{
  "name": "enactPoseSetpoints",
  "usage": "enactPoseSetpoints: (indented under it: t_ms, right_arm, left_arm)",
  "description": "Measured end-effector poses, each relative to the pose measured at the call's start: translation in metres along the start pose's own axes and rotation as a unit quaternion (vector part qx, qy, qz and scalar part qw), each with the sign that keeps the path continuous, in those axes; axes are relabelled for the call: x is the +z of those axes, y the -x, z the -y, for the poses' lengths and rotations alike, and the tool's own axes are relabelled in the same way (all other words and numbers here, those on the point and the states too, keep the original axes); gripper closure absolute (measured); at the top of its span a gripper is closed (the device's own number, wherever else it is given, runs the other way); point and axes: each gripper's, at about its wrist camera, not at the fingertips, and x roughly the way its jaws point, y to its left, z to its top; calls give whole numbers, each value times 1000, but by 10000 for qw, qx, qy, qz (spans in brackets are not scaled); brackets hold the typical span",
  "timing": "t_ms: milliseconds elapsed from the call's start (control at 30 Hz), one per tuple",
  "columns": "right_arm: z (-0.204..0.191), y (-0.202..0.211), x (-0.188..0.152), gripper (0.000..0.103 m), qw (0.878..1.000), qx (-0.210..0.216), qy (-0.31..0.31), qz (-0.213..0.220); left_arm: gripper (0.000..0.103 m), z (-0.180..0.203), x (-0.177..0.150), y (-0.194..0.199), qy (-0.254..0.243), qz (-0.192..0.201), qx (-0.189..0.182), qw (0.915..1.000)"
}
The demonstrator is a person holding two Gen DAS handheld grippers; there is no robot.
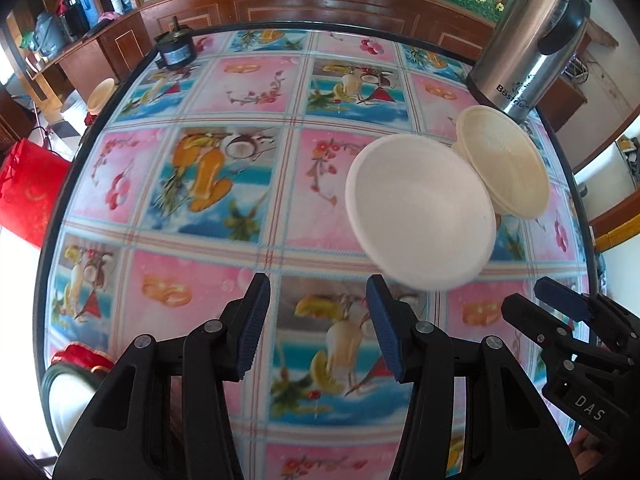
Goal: Organize plates and bowls
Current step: 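Move the right gripper toward the white disposable bowl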
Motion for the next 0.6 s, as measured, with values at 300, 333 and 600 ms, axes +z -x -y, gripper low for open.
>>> enactPoseSetpoints:
  t_ms: [300,333,600]
  right_arm:
    - [16,-25,27,50,9995,289,-117,-24]
    - [15,-29,30,50,9995,294,-89,-51]
    - [13,-43,42,50,9992,369,9,-133]
  left_arm:
    - [53,2,31,-43,203,-214,43,9996]
    - [53,2,34,-44,195,-216,84,9995]
    - [53,4,43,-50,239,-235,50,9994]
